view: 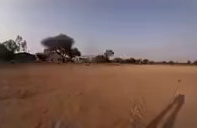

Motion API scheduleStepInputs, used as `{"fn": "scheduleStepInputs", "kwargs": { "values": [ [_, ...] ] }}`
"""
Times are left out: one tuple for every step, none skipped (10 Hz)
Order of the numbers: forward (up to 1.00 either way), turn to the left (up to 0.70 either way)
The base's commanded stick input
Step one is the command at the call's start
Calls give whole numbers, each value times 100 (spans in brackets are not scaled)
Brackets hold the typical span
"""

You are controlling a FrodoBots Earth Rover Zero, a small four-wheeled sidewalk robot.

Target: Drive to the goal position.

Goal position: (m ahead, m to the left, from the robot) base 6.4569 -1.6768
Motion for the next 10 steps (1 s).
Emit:
{"fn": "scheduleStepInputs", "kwargs": {
  "values": [
    [68, -31],
    [68, -31],
    [68, -30],
    [68, -10],
    [68, 0],
    [68, 0],
    [68, 0],
    [68, 0],
    [68, 0],
    [68, 0]
  ]
}}
